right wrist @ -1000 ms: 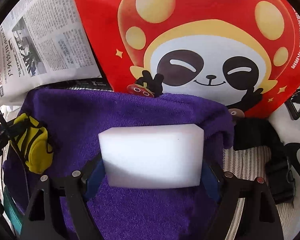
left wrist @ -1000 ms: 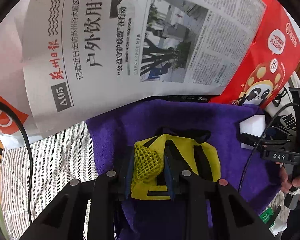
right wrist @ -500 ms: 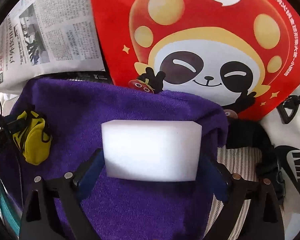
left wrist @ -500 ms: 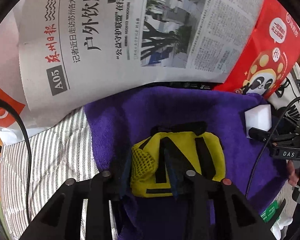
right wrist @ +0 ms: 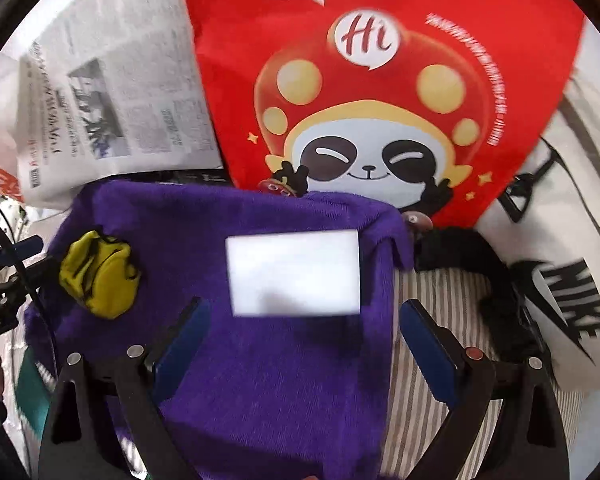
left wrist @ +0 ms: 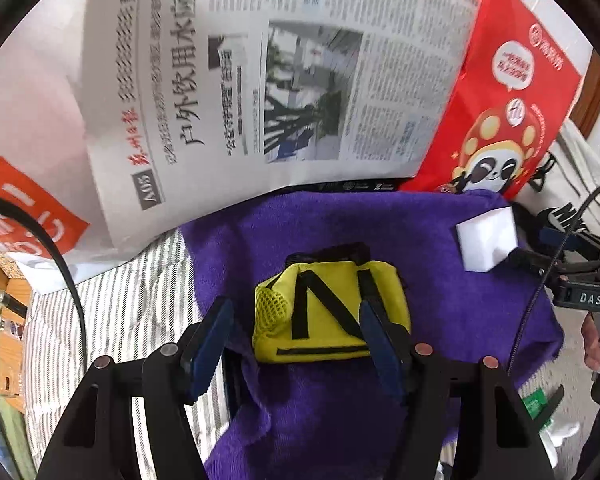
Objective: Organize soft objects
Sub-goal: 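Carry pouch and sponge onto the purple towel and open both grippers, then grasp the green striped cloth with the left gripper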
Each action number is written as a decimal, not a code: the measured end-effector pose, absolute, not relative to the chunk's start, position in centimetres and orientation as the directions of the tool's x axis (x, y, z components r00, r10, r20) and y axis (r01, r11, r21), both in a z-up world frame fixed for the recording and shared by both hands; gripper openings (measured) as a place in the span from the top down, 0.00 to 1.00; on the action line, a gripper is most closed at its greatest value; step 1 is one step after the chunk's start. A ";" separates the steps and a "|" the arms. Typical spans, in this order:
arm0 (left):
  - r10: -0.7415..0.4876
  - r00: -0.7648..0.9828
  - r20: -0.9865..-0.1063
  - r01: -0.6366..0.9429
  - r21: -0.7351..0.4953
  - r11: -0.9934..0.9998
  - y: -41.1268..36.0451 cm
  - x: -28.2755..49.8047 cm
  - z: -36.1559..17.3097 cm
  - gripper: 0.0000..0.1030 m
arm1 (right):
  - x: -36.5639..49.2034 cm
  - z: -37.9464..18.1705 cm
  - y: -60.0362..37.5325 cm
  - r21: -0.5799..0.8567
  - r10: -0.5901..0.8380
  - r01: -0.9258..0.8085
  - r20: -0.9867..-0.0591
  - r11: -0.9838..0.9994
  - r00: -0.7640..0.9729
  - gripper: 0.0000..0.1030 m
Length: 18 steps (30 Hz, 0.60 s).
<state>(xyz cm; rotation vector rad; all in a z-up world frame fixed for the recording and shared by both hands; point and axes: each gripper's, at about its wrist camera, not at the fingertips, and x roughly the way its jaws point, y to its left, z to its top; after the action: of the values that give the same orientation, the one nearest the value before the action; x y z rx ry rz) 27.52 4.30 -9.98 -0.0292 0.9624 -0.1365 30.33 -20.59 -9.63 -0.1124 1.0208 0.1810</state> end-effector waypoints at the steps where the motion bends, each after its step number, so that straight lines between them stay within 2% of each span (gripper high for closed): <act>1: -0.130 0.566 -0.814 0.106 -0.084 0.991 4.4 27.1 -9.7 0.38 | 29.6 -9.2 -20.6 -0.004 0.099 -0.197 -0.854 0.980 0.510 0.08; 10: -0.137 0.582 -0.801 0.125 -0.079 0.989 5.2 20.9 -7.8 0.38 | 21.5 -7.5 -22.5 0.039 0.132 -0.183 -0.837 0.982 0.531 0.08; 18: -0.164 0.578 -0.800 0.090 -0.137 0.986 7.7 14.7 -8.7 0.35 | 15.0 -7.7 -22.6 0.104 0.176 -0.162 -0.826 0.981 0.536 0.08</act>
<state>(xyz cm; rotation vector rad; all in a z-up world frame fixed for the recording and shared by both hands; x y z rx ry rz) 14.65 7.72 -8.65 -0.0843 0.9437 -0.1488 14.99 -22.55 -7.68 0.0154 0.9847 0.2016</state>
